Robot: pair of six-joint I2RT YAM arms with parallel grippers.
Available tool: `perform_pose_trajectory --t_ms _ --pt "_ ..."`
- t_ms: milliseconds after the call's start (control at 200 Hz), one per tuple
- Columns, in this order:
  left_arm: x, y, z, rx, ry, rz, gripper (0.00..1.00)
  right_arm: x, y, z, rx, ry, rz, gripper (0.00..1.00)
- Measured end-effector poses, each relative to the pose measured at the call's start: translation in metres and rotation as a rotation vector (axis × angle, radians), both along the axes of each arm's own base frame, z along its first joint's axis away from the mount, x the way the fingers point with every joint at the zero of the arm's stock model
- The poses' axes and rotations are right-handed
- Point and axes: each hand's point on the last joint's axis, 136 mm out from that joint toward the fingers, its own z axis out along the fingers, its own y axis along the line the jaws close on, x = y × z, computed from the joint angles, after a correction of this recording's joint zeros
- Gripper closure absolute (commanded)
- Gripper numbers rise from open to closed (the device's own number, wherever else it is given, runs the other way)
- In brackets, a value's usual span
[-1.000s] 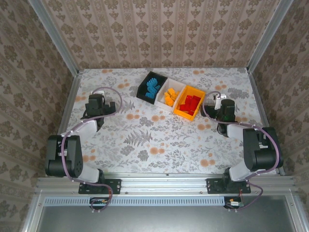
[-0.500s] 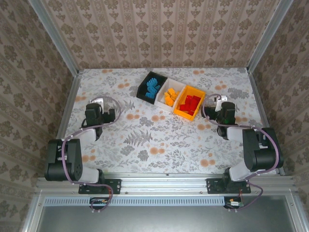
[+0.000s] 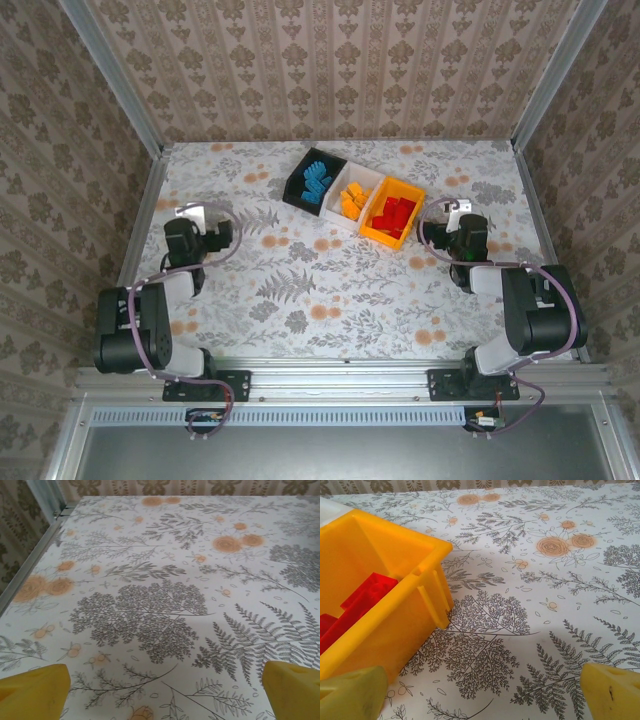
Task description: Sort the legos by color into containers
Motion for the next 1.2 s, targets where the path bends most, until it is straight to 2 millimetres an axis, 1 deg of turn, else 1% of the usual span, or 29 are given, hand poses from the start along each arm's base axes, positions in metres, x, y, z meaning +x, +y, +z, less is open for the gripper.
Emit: perform_pose_trajectory --t_ms 90,175,220,365,460,675,1200 --pt "-0.001 -0.01 -0.013 0.029 -0.014 -0.03 0.0 0.0 0.0 0.001 0.0 -0.003 0.001 0.0" --pt "-0.008 -0.016 -0.035 0.06 0.036 -0.026 0.0 0.0 0.001 0.003 0.002 -0.009 0.006 0.0" --pt "-0.008 -0.016 -0.039 0.067 0.043 -0.019 0.0 0.0 0.002 0.005 0.002 -0.018 0.013 0.0" --pt "-0.004 -0.004 -0.029 0.086 0.001 0.037 0.0 -0.003 0.003 0.005 0.002 -0.045 0.017 0.0" --pt "-0.002 -0.002 -0.026 0.09 -0.012 0.049 0.0 -0.005 0.003 0.003 0.002 -0.047 0.017 0.0" --pt "-0.001 0.0 -0.022 0.093 -0.027 0.059 0.0 -0.002 0.003 0.007 0.001 -0.071 0.016 0.0" --pt "-0.001 0.001 -0.021 0.096 -0.03 0.065 0.0 -0.002 0.003 0.009 -0.001 -0.078 0.014 0.0"
